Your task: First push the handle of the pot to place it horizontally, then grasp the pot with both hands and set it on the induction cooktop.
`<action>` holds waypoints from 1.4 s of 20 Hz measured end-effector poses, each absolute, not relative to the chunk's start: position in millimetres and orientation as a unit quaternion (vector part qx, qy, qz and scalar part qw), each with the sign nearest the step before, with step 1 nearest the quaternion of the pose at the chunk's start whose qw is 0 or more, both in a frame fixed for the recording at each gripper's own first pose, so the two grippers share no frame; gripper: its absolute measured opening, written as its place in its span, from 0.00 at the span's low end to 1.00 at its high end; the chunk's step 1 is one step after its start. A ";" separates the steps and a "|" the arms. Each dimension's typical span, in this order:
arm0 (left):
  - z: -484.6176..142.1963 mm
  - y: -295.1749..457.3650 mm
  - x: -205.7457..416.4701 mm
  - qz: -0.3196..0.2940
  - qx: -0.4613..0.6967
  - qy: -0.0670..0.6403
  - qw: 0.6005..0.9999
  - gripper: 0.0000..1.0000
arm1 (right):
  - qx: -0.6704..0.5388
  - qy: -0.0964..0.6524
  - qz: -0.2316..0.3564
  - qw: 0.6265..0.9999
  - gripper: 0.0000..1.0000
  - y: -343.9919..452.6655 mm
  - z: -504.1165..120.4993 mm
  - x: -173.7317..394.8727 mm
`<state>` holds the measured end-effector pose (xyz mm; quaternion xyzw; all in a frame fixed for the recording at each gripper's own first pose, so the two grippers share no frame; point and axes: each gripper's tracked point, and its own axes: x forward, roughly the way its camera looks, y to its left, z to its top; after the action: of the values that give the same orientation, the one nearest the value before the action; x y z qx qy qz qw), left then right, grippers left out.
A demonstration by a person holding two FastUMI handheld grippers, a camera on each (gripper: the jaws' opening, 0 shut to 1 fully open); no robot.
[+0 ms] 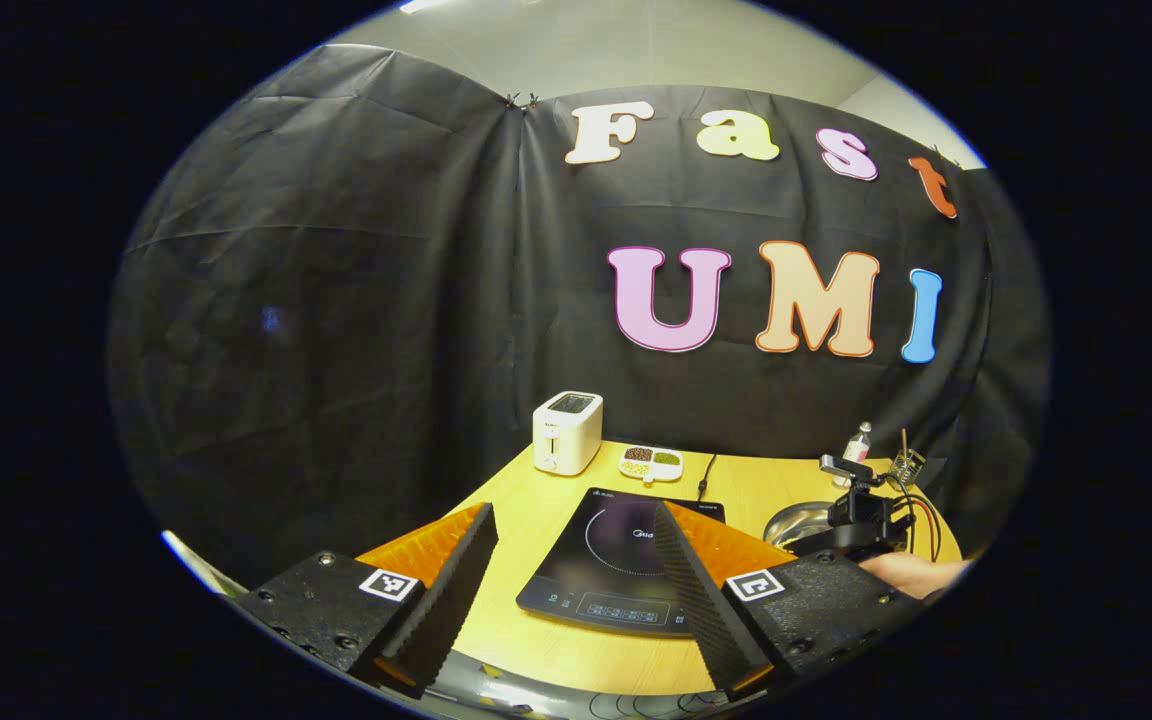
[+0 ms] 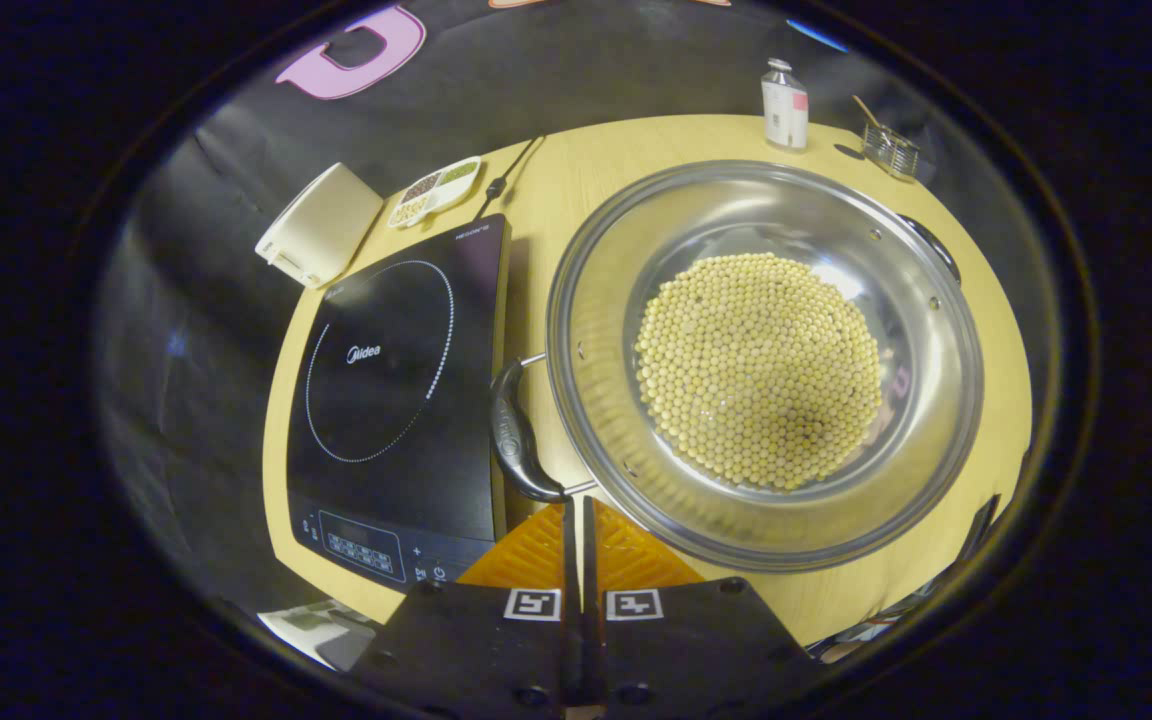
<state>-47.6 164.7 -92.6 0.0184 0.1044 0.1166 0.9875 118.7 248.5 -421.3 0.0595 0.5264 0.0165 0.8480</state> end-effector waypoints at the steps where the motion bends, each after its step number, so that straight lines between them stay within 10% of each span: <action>1: -93.8 164.5 -49.2 0.117 0.018 0.106 0.987 0.93 | 0.063 0.524 0.016 0.849 0.02 251.4 -421.3 121.9; 28: -111.3 128.7 -16.5 0.049 0.011 0.132 0.990 0.96 | 0.077 0.480 0.083 0.870 0.03 260.5 -361.0 134.3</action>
<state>-16.5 128.7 -111.3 0.0107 0.1320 0.0488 0.9900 134.3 260.5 -361.0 0.0766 0.4797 0.0829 0.8702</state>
